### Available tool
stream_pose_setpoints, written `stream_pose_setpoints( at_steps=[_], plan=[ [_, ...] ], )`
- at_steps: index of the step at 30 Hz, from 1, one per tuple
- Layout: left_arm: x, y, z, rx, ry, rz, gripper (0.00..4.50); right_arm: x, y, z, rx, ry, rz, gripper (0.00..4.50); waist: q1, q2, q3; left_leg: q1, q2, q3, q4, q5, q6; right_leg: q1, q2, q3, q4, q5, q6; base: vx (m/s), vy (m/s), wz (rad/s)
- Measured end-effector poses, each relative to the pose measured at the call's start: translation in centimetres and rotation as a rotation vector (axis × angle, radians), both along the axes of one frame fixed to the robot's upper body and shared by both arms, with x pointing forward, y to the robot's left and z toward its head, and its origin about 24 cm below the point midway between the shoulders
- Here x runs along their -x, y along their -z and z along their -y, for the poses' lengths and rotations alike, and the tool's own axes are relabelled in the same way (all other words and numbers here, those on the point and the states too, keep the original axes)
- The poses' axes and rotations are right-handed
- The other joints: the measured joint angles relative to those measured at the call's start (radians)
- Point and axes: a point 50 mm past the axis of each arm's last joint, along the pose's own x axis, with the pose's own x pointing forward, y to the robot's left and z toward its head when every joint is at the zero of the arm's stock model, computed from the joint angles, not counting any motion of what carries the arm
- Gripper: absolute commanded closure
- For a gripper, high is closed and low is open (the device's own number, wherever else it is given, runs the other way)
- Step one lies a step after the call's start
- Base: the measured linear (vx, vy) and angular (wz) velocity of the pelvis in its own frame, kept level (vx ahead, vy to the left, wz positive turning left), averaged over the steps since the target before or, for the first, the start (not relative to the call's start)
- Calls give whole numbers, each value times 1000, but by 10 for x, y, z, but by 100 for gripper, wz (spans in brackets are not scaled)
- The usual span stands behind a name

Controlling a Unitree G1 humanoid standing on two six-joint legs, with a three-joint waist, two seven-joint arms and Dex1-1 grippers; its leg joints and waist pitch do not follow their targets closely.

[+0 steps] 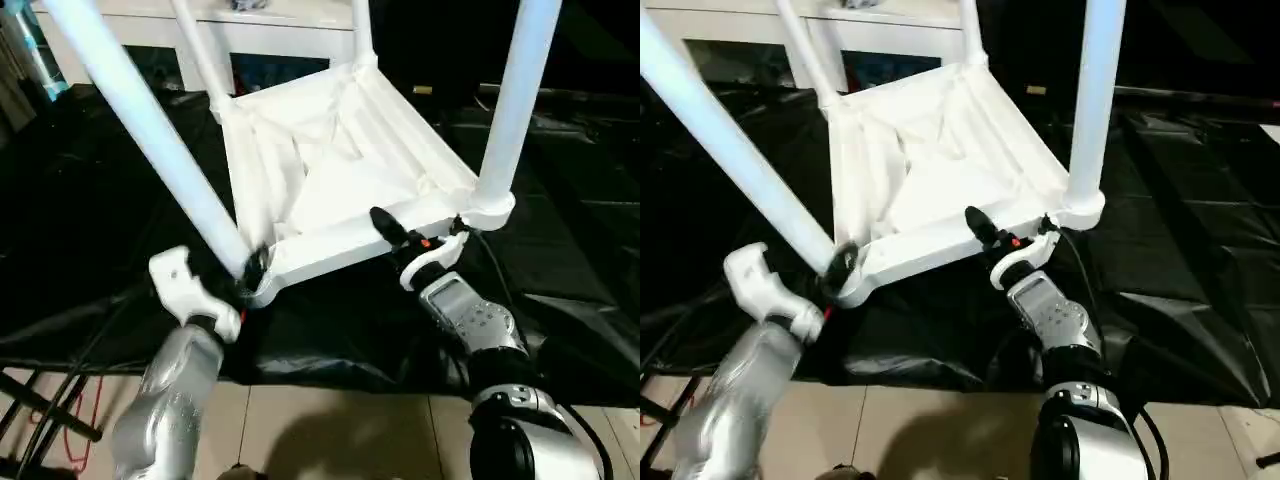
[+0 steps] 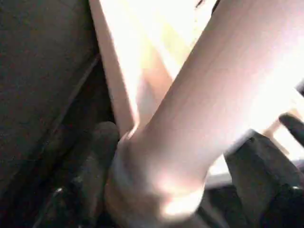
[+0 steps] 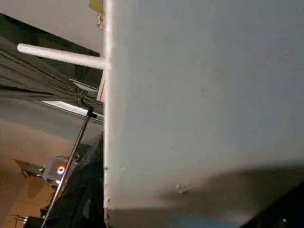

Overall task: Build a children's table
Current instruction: Flip table

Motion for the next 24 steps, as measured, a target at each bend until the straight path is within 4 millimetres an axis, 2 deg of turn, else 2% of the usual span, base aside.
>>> stream_pose_setpoints(
  at_steps=[2,6,8,11,17,24],
  plan=[
    [9,1,-7,-24,0,1,20,-2,-4,4,23,21,12,248,7,2,1,0,1,2,0,1,0,0,0,0,0,0,0,0,0,0],
    [17,2,-23,-86,-37,0,0,-5,-15,25,68,99,46,248,28,2,2,0,1,6,0,1,2,2,-1,1,0,0,0,0,0,0],
    [24,0,-23,-170,31,37,0,-4,-23,35,118,130,76,248,32,2,2,-1,1,6,0,2,2,2,-1,1,-2,0,1,0,0,0],
    [25,-13,-12,-227,148,121,0,1,-29,44,213,152,113,248,38,3,2,-2,1,7,0,2,2,1,-2,1,-2,0,2,0,0,0],
    [21,-35,11,-303,346,269,0,7,-49,50,370,187,178,248,26,5,1,2,2,7,-2,4,-1,1,-1,2,0,2,6,0,0,0],
    [24,-55,35,-364,549,369,0,12,-63,58,486,272,181,248,27,10,1,2,1,7,-1,5,-2,1,-1,3,0,5,11,0,0,0]
  ],
)
